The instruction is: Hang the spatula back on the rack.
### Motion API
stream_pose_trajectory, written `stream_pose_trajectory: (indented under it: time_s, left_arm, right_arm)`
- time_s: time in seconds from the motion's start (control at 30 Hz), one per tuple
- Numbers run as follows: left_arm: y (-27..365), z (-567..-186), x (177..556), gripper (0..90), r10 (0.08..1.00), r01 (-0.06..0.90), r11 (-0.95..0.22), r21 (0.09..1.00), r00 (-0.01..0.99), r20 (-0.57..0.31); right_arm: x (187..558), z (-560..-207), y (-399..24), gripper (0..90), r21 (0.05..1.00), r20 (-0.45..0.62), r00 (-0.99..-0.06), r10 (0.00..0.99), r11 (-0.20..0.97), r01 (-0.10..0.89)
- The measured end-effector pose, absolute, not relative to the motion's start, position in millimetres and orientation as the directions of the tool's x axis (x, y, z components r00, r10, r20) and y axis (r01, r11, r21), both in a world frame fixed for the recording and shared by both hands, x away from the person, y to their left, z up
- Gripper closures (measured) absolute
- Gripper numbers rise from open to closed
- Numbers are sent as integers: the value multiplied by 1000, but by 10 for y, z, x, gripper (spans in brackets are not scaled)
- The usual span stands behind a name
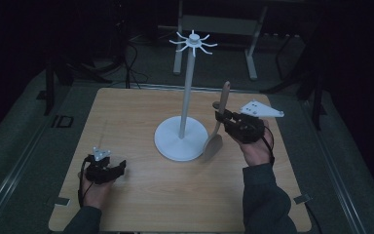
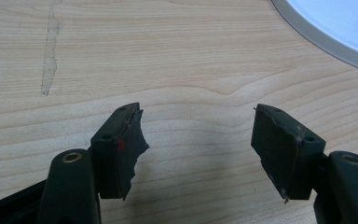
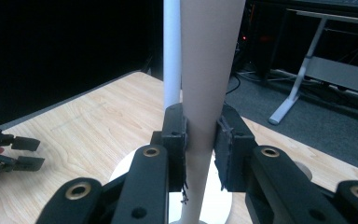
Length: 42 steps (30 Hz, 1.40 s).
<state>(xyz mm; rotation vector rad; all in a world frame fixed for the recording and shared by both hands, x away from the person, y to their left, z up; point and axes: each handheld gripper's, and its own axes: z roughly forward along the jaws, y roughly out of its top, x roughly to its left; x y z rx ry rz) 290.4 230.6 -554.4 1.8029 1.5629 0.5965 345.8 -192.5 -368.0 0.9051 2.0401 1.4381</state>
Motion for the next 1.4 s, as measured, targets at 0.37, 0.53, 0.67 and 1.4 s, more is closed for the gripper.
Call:
stream_pose_trajectory:
  time_s: [0.37,0.53,0.67,1.4]
  left_arm:
    - [2303,-5545,2905,340,980,674,-60,736,179,-84]
    - [2306,-5544,2904,340,980,674,-59,736,178,-85]
    - [2309,-5544,2905,340,980,674,-60,736,178,-84]
    - [2311,-5543,2904,340,981,673,-56,737,177,-86]
  right_arm:
    - [3505,-3585,-1902,752,947,-7,-675,738,221,233]
    - [3528,-3551,-1878,752,947,-4,-680,733,220,232]
    - [3551,-3535,-1862,752,946,-3,-683,730,223,234]
    - [3629,-3425,-1769,752,948,-16,-700,714,234,217]
